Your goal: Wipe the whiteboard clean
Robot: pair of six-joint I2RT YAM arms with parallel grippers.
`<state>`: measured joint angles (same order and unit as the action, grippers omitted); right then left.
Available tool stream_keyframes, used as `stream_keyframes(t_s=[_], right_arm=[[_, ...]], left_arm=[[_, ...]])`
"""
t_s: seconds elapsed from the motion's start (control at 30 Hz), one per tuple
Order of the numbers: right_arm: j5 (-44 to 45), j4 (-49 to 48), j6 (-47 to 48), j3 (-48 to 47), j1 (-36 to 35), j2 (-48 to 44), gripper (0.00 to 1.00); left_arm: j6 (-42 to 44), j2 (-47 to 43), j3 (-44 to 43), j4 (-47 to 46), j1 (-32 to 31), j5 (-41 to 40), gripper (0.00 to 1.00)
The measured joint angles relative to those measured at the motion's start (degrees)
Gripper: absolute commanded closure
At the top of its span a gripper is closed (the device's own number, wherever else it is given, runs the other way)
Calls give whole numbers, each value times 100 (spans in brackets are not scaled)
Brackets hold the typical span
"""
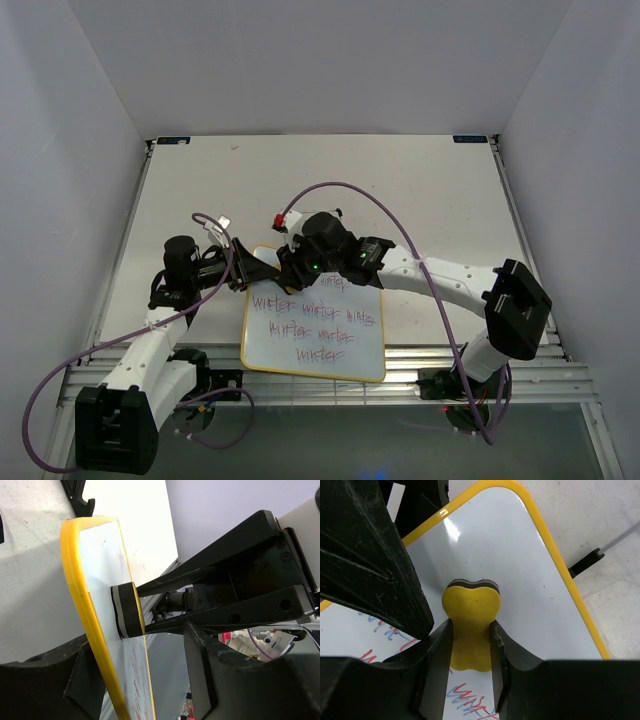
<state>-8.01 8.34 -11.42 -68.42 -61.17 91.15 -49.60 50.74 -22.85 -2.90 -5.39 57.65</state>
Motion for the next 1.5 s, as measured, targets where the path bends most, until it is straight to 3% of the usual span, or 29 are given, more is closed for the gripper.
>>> stream_keyframes(t_s=[0.37,0.73,0.97,1.23,1.5], right_arm=[[354,103,105,0,-133,-39,78],[1239,186,-608,-4,-289,-46,78],[1309,197,-667,0,-289,-122,78],[1987,656,-874,-114,-282,-122,79],[1541,621,-802,-59,-146,-146,79]], left_arm=[[-22,0,0,-11,0,-4,34],[-42,0,0,-26,0,-146,34],[-85,-50,0,-166,-9,-131,34],[-109,-72,0,-205,-11,-107,34],[-116,-74,0,-203,-11,-105,34]])
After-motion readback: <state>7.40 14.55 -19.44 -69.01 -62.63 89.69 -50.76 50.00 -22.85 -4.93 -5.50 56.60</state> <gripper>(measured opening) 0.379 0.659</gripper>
